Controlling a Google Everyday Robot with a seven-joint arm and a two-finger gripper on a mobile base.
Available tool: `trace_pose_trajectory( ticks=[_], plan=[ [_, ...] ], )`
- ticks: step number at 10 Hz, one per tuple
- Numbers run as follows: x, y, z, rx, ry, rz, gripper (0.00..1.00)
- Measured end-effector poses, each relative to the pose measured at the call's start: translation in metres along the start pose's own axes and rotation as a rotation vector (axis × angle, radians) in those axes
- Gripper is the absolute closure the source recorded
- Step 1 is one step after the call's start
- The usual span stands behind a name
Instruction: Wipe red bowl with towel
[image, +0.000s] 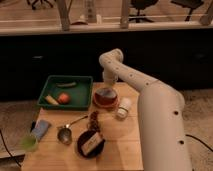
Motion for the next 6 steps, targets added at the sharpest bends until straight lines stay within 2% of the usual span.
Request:
trace_pose_trajectory(
  ticks=[1,3,5,6],
  plan=[
    [-0.015,-0.009,0.0,0.016,-0.012,-0.04,0.99],
    [-0.039,-0.012,-0.003,0.043,-0.035,-0.127,0.99],
    [-0.047,-0.005,-0.005,0.044,-0.051,-0.155,0.99],
    [-0.043,0.004,-0.006,0.04,-0.057,-0.163,0.99]
  ],
)
